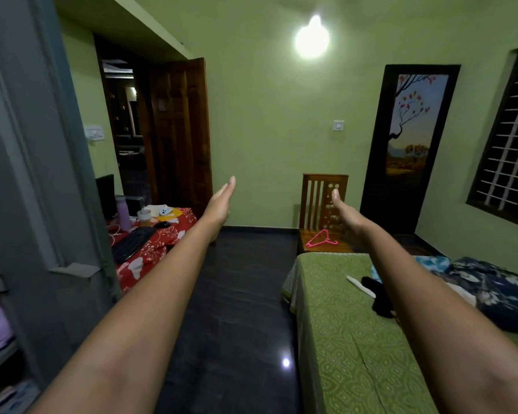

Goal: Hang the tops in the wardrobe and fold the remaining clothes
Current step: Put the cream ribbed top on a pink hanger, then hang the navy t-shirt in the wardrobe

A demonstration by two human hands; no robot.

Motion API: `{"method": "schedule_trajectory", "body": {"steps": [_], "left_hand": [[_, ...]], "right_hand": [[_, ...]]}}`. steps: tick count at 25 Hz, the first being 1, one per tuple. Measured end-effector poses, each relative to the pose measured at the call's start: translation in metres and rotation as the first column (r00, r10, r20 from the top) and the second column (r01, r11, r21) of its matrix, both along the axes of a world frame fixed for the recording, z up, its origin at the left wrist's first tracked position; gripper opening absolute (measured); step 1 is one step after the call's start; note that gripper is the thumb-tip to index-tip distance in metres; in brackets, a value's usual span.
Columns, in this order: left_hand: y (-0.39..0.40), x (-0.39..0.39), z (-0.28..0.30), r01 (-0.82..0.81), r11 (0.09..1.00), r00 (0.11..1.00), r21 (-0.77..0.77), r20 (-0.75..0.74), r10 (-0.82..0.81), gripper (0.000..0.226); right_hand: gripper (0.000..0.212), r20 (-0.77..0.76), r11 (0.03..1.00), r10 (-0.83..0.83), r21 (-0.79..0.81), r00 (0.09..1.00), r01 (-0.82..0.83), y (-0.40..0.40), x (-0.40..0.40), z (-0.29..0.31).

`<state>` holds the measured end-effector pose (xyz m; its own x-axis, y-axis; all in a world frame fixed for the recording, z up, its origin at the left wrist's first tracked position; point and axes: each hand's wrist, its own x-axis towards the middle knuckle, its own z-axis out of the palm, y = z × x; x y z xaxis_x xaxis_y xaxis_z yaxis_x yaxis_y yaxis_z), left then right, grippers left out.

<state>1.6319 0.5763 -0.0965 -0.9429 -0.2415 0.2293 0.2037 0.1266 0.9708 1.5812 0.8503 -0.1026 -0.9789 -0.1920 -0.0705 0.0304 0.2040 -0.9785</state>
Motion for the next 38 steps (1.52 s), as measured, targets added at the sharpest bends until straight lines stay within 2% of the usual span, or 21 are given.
{"method": "schedule_trajectory", "body": {"steps": [4, 7, 9, 13, 16, 19, 26, 30, 35, 38], "left_hand": [[-0.04, -0.096, 0.012, -0.02, 1.0, 0.999, -0.017, 0.047, 0.021, 0.073], [-0.076, -0.174, 0.052, -0.046, 0.999, 0.998, -0.013, -0.034, 0.046, 0.069], [-0.094, -0.225, 0.064, -0.049, 0.999, 0.997, -0.016, -0.063, 0.048, 0.069], [-0.115, -0.318, 0.036, -0.027, 0.999, 1.0, -0.047, 0.002, 0.027, 0.067], [-0.132, -0.388, 0.018, -0.036, 0.997, 0.999, -0.067, 0.033, 0.038, 0.068], [-0.148, -0.478, 0.016, -0.057, 0.997, 0.998, -0.054, 0.007, 0.057, 0.068], [-0.159, -0.693, 0.069, -0.034, 0.999, 0.995, 0.009, -0.093, 0.034, 0.068], [-0.138, -0.805, 0.068, 0.045, 0.999, 0.996, 0.025, -0.084, -0.043, 0.066], [-0.08, -0.955, 0.043, 0.228, 0.973, 0.973, 0.027, -0.026, -0.227, 0.068], [-0.021, -1.041, 0.042, 0.392, 0.92, 0.92, -0.003, -0.003, -0.392, 0.068]], "right_hand": [[0.09, -0.017, 0.993, -0.008, 0.116, 1.0, 0.01, -0.031, -0.101, 0.018], [0.096, -0.093, 0.998, -0.033, 0.057, 0.995, 0.038, -0.056, -0.193, 0.055], [0.085, -0.142, 0.999, -0.019, 0.044, 0.99, 0.025, -0.079, -0.239, 0.063], [0.078, -0.114, 0.991, -0.002, 0.13, 0.994, 0.017, -0.113, -0.334, 0.036], [0.075, -0.079, 0.993, -0.019, 0.117, 0.997, 0.028, -0.128, -0.41, 0.019], [0.074, -0.12, 0.992, -0.016, 0.123, 0.993, 0.03, -0.144, -0.504, 0.015], [0.074, -0.202, 0.996, -0.009, 0.082, 0.979, 0.026, -0.157, -0.723, 0.068], [0.073, -0.2, 0.99, -0.022, 0.131, 0.98, 0.049, -0.145, -0.804, 0.067], [0.088, -0.093, 0.96, -0.228, 0.145, 0.969, 0.24, -0.071, -0.885, 0.042], [0.08, -0.074, 0.878, -0.463, 0.094, 0.883, 0.469, -0.013, -0.907, 0.031]]}}
